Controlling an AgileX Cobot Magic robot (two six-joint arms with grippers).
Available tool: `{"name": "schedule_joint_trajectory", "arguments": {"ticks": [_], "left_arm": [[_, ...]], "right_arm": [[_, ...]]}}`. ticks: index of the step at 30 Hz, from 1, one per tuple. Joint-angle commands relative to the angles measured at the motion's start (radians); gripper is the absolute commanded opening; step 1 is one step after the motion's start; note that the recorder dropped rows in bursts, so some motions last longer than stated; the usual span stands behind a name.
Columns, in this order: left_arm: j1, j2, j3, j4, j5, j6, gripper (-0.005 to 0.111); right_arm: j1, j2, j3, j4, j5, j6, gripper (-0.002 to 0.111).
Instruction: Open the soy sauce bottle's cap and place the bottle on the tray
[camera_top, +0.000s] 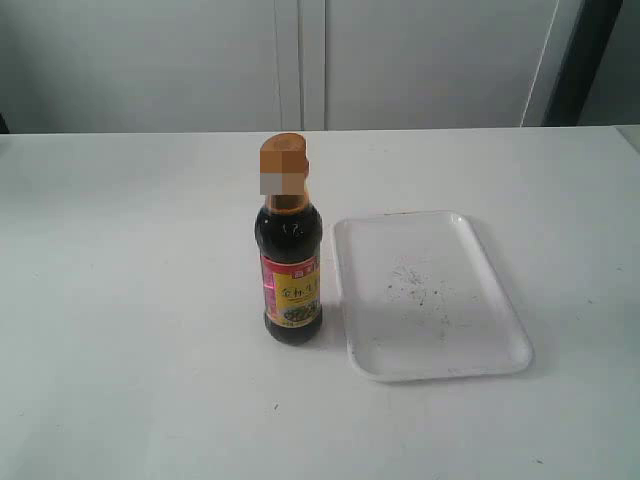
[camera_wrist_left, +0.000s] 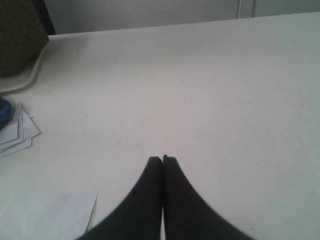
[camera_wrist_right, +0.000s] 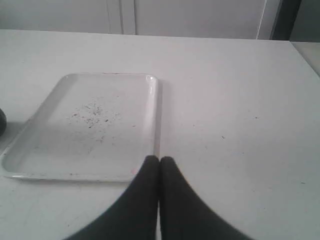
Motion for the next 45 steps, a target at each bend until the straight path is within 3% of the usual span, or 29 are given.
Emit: {"name": "schedule_joint_trajectory", "arguments": {"ticks": [1,10,16,19,23,32,45], "left_arm": [[0.001,-0.004,0.003,-0.001,-0.068,0.002,0.0],[0.001,-0.004,0.003,-0.001,-0.235,-0.08,0.0],[0.001,-0.004,0.003,0.004,-0.473,-0.201,0.0],[0.001,-0.004,-0.012,0.056,-0.478,-0.252,0.0],[0.001,0.029,-0.081,0.219,-0.487,-0.388,0.0],[0.001,0.326,-0.239,0.633,-0.697,-0.738,0.0],[-0.003,0.793,-0.492,1.03,-0.848,-0.971,0.0]], "right_arm": [[-0.005,-0.006,0.003,0.0,-0.003,0.001,0.0],[-0.005,-0.006,0.003,0.0,-0.003,0.001,0.0],[-0.005,-0.006,0.003,0.0,-0.003,0.001,0.0],[-0.005,-0.006,0.003,0.0,-0.003,0.001,0.0],[-0.005,-0.006,0.003,0.0,-0.003,0.001,0.0],[-0.005,-0.006,0.003,0.0,-0.003,0.001,0.0],[-0.005,-0.006,0.003,0.0,-0.003,0.001,0.0]]}}
